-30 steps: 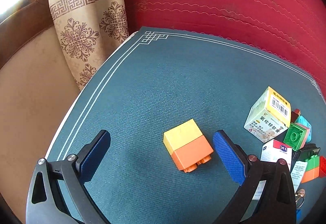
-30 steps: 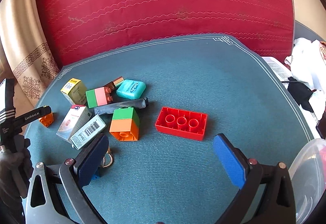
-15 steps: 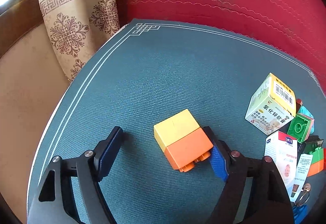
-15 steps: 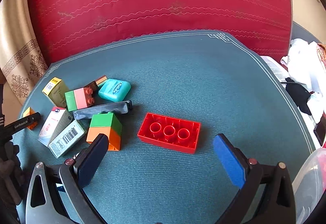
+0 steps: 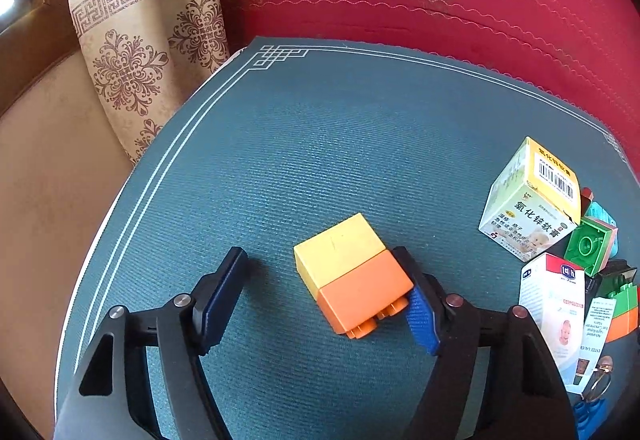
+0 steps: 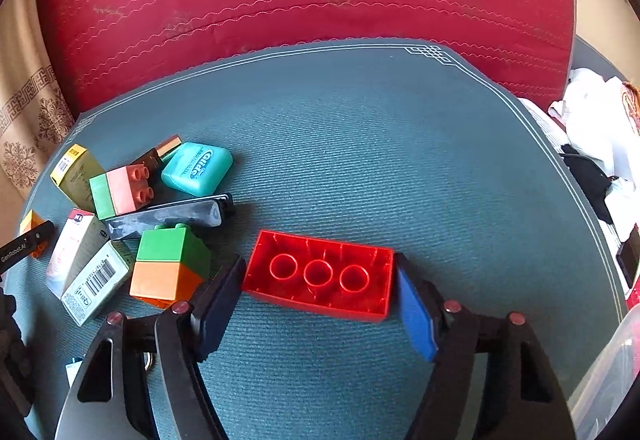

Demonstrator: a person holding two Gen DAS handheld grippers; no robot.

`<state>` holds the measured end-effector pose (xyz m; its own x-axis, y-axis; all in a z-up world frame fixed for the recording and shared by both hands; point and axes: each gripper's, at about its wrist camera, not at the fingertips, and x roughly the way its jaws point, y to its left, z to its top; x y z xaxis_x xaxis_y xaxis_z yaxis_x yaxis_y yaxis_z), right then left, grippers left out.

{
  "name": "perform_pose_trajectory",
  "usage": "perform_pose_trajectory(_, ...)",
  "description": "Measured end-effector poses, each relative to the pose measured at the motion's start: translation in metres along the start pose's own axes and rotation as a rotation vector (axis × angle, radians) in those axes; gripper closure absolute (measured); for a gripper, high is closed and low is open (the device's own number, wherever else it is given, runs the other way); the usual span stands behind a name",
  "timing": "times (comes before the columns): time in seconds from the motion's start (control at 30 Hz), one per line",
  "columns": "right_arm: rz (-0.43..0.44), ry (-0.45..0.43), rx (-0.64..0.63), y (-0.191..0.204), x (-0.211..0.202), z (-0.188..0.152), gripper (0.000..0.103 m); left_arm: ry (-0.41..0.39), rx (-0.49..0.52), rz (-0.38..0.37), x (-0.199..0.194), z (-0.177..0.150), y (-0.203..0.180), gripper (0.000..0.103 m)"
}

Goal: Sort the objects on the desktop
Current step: 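Grasp the orange-yellow brick with left tool while right tool grasps the red brick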

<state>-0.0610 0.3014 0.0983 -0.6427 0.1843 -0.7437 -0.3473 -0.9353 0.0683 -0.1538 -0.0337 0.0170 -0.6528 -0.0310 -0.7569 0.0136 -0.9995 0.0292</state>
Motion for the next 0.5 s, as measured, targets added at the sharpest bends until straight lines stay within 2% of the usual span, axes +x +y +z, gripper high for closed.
perform_pose_trajectory(0.3,-0.048,-0.009,-0.032,0.0051,0.0020,-0.0007,0.032,0.001,-0.007,-0.010,0.0017,0.0016,0.0014,0.027)
perform_pose_trajectory(0.43,-0.040,-0.015,-0.025,0.0046,0.0007,-0.0019,0.032,-0.013,-0.022,-0.057,-0.0004,0.0001,0.0051,0.027)
perform_pose_trajectory(0.5,-0.037,-0.017,-0.022,0.0041,0.0002,-0.0025,0.032,-0.024,-0.032,-0.079,-0.0026,-0.0008,0.0074,0.035)
